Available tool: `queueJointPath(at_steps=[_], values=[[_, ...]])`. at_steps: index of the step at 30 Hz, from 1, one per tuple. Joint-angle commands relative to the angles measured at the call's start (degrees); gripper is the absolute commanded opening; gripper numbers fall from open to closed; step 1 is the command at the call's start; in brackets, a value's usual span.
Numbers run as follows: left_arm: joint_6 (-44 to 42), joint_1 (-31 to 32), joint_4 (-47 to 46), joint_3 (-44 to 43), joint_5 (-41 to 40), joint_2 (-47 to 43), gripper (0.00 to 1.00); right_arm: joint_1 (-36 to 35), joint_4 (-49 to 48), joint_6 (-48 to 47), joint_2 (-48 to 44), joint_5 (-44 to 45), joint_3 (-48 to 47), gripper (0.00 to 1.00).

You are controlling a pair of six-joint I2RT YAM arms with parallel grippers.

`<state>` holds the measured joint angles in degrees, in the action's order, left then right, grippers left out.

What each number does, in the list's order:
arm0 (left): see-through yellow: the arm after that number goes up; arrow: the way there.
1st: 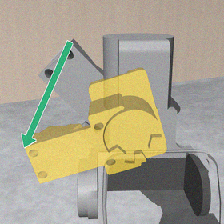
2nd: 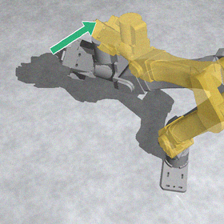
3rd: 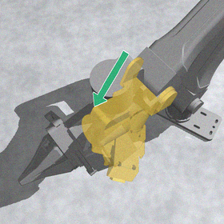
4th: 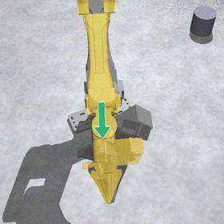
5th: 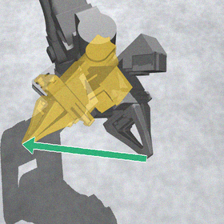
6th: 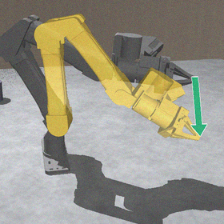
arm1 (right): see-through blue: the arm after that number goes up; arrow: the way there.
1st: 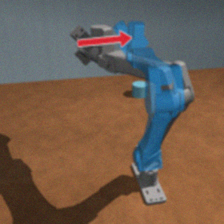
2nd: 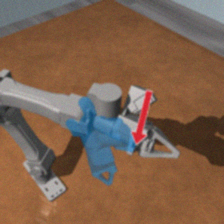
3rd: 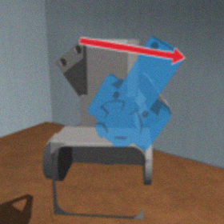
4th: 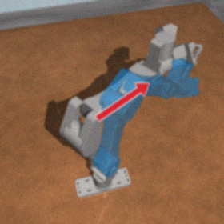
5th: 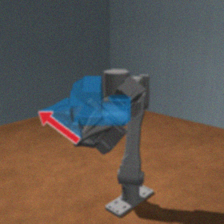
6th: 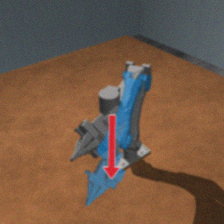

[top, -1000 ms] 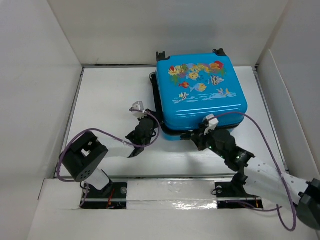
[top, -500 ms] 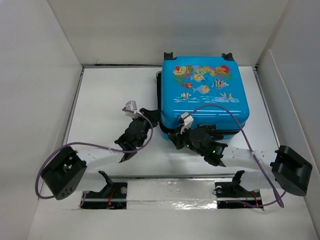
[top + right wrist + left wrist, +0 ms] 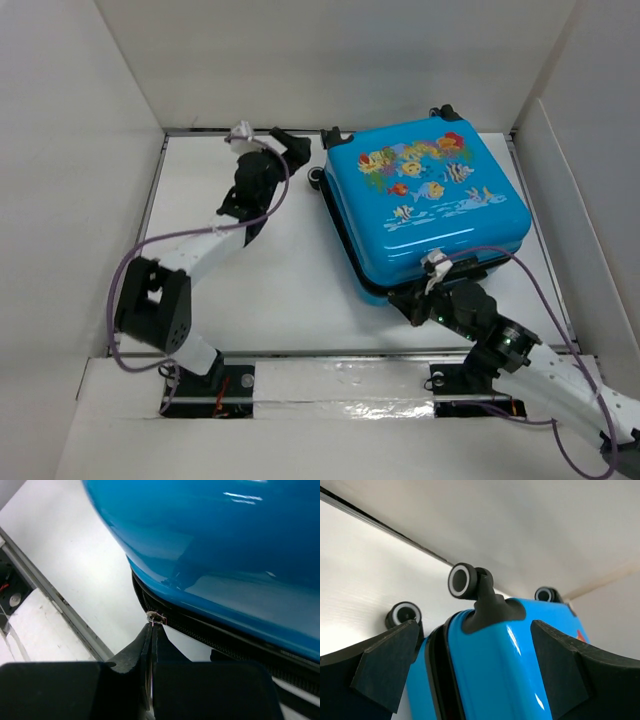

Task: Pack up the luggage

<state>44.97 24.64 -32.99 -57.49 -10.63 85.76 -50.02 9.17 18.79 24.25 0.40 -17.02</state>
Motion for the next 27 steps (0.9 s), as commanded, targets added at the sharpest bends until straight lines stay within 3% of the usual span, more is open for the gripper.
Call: queueJointPath(at_steps=[1, 7, 12, 18, 24, 27], values=[[-2.8, -0.4, 7.6, -9.0, 7.9, 7.8, 0.95, 3.9, 7.3, 2.0, -7.8, -0.7, -3.1, 0.00], [-0.5, -1.7, 12.5, -25.5, 19.1, 22.5, 0.99, 8.5, 8.5, 0.6, -7.0, -5.0, -4.1, 0.00], [1.7, -2.2, 15.2, -37.0, 20.7, 30.9, 0.99, 8.5, 8.8, 0.2, -7.0, -6.4, -4.2, 0.00], [8.5, -2.2, 9.1, -43.0, 25.0, 39.9, 0.99, 8.5, 8.1, 0.8, -8.2, -6.8, -3.4, 0.00], [18.6, -2.2, -1.8, -40.7, 25.3, 44.1, 0.98, 8.5, 9.2, 1.3, -8.5, -7.9, -3.3, 0.00], [23.7, -1.7, -8.7, -39.4, 24.0, 45.2, 0.84, 8.5, 9.1, 1.9, -8.9, -7.2, -3.1, 0.00]])
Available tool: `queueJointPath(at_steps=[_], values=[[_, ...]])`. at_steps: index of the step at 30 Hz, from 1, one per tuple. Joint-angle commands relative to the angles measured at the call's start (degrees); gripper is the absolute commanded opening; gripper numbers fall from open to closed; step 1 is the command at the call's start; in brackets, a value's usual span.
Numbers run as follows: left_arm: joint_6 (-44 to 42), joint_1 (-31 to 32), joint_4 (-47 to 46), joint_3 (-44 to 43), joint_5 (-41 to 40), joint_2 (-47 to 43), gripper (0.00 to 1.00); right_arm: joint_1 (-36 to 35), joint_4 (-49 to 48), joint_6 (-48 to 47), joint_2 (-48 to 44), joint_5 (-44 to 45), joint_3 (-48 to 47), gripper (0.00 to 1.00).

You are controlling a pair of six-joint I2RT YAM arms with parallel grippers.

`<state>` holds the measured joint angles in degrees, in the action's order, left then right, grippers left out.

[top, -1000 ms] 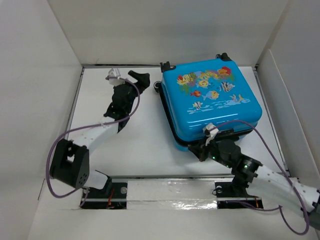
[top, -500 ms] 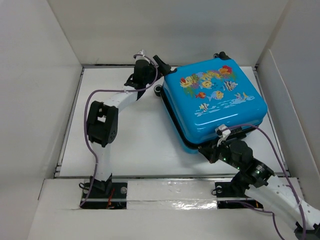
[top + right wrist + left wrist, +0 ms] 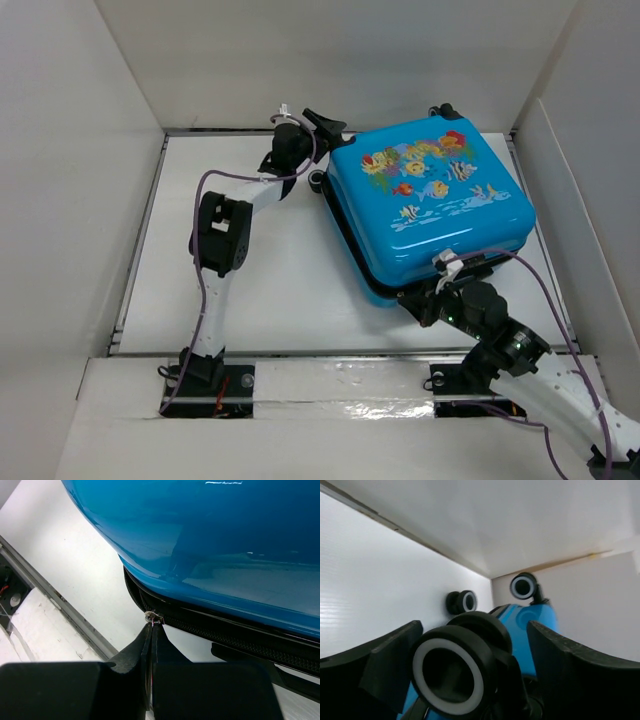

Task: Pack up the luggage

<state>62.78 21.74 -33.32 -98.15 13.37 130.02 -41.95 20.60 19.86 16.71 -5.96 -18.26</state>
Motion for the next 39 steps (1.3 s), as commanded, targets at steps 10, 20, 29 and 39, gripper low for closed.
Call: queueJointPath(at_steps=[10, 20, 29, 39], values=[[17.5, -4.3, -46.0, 17.5, -3.3, -0.8, 0.00, 1.0, -1.3, 1.2, -6.0, 9.5, -2.8, 0.00], [4.8, -12.7, -44.2, 42.7, -0.3, -30.1, 0.00, 12.1, -12.5, -8.2, 12.8, 3.5, -10.2, 0.00], [-1.4, -13.7, -36.4, 63.5, -6.4, -53.4, 0.00, 29.2, -20.0, -12.6, 23.6, -13.7, -15.3, 0.00], [-9.0, -10.6, -16.8, 50.7, -4.9, -45.8, 0.68, 37.9, -13.6, -13.4, 15.5, -18.9, -13.0, 0.00]])
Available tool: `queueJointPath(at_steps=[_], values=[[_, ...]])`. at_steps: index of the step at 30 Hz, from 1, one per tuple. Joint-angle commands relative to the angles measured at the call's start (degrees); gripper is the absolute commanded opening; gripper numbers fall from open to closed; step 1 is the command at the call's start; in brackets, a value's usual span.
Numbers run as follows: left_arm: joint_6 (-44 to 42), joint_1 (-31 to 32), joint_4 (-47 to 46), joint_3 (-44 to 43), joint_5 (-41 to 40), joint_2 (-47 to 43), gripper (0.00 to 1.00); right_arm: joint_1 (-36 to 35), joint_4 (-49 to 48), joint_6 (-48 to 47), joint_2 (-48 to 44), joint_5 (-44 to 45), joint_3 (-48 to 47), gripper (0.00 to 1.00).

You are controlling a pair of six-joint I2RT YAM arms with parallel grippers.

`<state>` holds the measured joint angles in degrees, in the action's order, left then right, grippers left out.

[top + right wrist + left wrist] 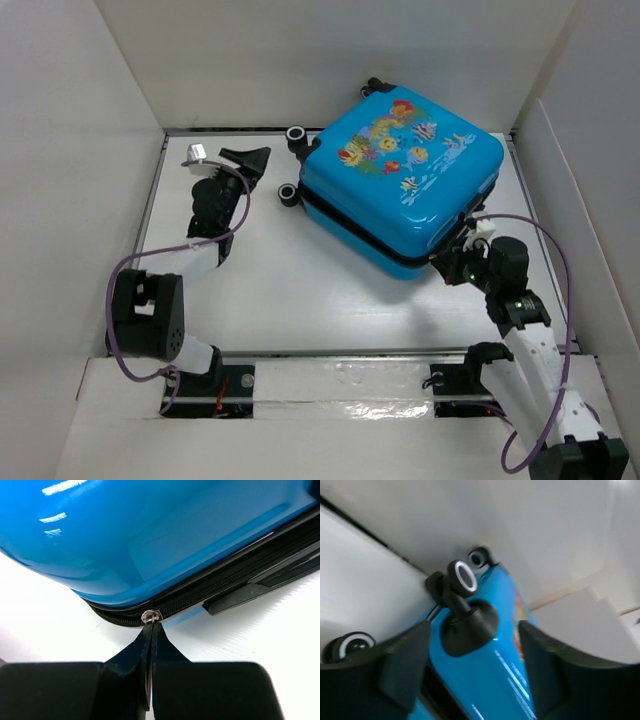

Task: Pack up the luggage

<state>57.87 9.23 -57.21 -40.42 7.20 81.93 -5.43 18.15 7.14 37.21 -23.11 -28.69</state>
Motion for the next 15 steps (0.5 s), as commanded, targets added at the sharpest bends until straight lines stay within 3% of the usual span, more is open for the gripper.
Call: queueJointPath(at_steps=[1, 5, 15], values=[[-4.5, 1.9, 9.7, -8.2, 1.8, 4.4, 0.74, 1.4, -10.9, -0.3, -6.2, -1.8, -2.3, 0.00], [-4.3, 3.8, 13.0, -15.4, 3.4, 10.5, 0.99, 1.4, -9.5, -0.3, -7.2, -2.1, -0.5, 0.00], [3.0, 3.8, 5.6, -25.4, 7.9, 26.3, 0.99, 1.4, -9.1, -0.8, -8.0, -6.1, 1.9, 0.00]])
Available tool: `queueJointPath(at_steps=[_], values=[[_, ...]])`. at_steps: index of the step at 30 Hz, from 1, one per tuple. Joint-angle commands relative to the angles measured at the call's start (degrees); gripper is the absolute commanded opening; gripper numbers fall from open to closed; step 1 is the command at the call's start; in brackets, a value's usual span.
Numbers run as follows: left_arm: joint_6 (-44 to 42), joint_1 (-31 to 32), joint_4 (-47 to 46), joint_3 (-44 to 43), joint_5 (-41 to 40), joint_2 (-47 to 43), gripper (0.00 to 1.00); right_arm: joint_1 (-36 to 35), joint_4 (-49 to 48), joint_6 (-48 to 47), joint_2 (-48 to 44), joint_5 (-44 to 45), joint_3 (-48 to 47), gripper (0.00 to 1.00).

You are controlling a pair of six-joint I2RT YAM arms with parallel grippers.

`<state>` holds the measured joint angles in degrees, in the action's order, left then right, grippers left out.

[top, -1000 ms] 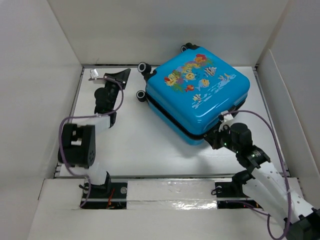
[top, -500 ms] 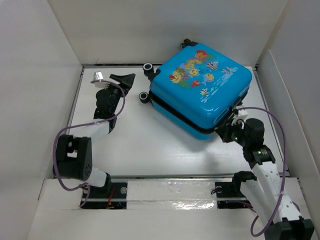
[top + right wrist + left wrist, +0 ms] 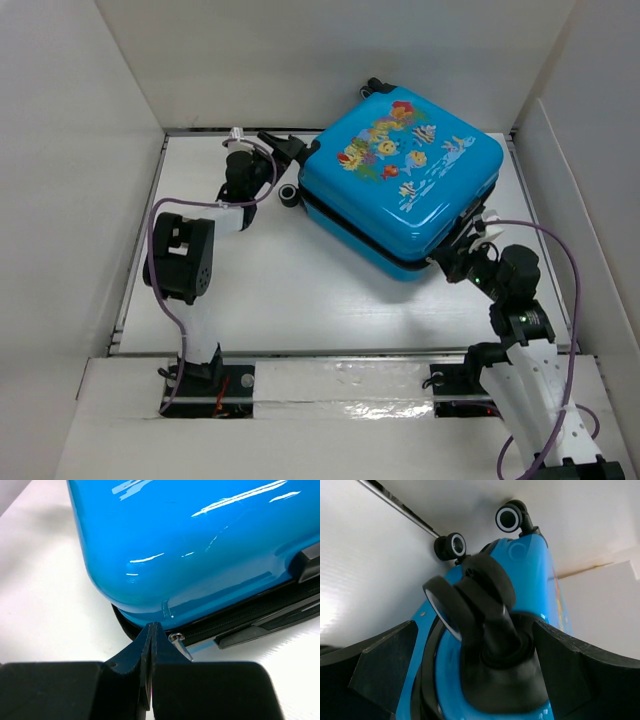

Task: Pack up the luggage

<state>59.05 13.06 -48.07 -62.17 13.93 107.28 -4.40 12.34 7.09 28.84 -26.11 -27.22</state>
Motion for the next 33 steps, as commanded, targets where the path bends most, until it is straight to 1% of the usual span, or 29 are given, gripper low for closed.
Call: queueJointPath(at_steps=[1, 3, 4, 7, 8, 9, 10, 11, 13, 14, 16, 17, 18, 19, 20, 21, 22, 23, 25, 26, 30, 33], values=[[3.0, -0.1, -3.3, -5.7, 1.0, 3.1, 0.99, 0.4, -2.9, -1.2, 0.5, -3.3, 0.3, 0.00], [4.9, -0.1, -4.0, -6.8, 0.7, 4.9, 0.99, 0.4, -2.1, -1.2, 0.5, -3.2, 0.6, 0.00], [6.0, -0.1, -6.7, -7.0, 0.7, 6.4, 0.99, 0.4, -2.1, -0.8, -0.2, -3.1, 0.8, 0.00], [9.4, 0.6, -10.4, -8.0, 0.0, 9.5, 0.99, 0.4, -2.9, 0.7, -1.4, -2.1, 2.6, 0.00], [11.0, 0.6, -11.3, -8.1, -0.4, 10.2, 0.99, 0.4, -3.2, 0.9, -1.5, -2.0, 3.5, 0.02], [12.0, 1.1, -12.2, -8.3, -0.8, 10.8, 0.99, 0.4, -3.4, 1.0, -1.6, -2.0, 3.8, 0.10], [13.3, 1.1, -14.6, -8.4, -1.4, 12.1, 0.98, 0.4, -3.4, 1.0, -1.6, -2.5, 3.9, 0.14], [14.2, 1.6, -16.2, -8.3, -1.7, 12.9, 0.95, 0.4, -3.5, 0.9, -1.5, -2.8, 4.0, 0.20], [17.1, 1.6, -21.4, -8.1, -2.9, 14.3, 0.91, 0.4, -3.5, 0.7, -1.6, -4.0, 4.2, 0.24], [18.0, 1.6, -22.7, -8.1, -3.3, 14.6, 0.87, 0.4, -3.4, 0.7, -1.7, -4.3, 4.2, 0.26], [19.8, 1.6, -25.3, -8.8, -4.4, 15.1, 0.79, 0.4, -2.8, 0.6, -2.5, -4.0, 4.2, 0.32], [20.0, 1.6, -25.8, -9.1, -4.7, 15.1, 0.71, 0.4, -2.6, 0.8, -2.8, -3.8, 4.3, 0.35], [20.0, 1.6, -26.1, -9.4, -5.0, 14.8, 0.66, 0.4, -2.3, 1.0, -3.6, -3.3, 4.4, 0.43], [20.0, 1.6, -25.8, -9.7, -5.2, 13.8, 0.57, 0.4, -2.3, 1.3, -4.0, -2.6, 4.6, 0.47], [19.8, 1.6, -25.7, -9.6, -5.3, 12.9, 0.38, 0.4, -2.1, 1.4, -4.5, -2.1, 4.8, 0.52], [19.5, 1.6, -25.5, -9.5, -5.5, 12.0, 0.30, 0.4, -2.2, 1.5, -4.8, -1.6, 5.0, 0.58], [19.2, 1.6, -24.4, -9.1, -5.6, 9.6, 0.23, 0.4, -2.4, 1.9, -5.2, -0.8, 5.2, 0.61], [18.7, 1.6, -23.4, -9.1, -5.6, 8.3, 0.10, 0.4, -2.7, 2.0, -5.2, -0.6, 5.6, 0.61], [17.6, 1.6, -19.7, -9.7, -5.4, 4.3, 0.01, 0.4, -4.0, 2.1, -4.4, 0.1, 6.4, 0.60], [16.4, 1.6, -18.1, -10.1, -5.4, 2.9, 0.00, 0.4, -4.9, 2.2, -4.1, 0.0, 7.5, 0.60], [13.1, 1.6, -10.2, -13.3, -4.8, -2.6, 0.00, 0.4, -6.2, 2.1, -3.4, -1.7, 8.2, 0.54], [12.5, 1.6, -6.1, -16.0, -3.3, -4.8, 0.00, 0.4, -5.0, 2.0, -4.2, -1.1, 7.5, 0.53]])
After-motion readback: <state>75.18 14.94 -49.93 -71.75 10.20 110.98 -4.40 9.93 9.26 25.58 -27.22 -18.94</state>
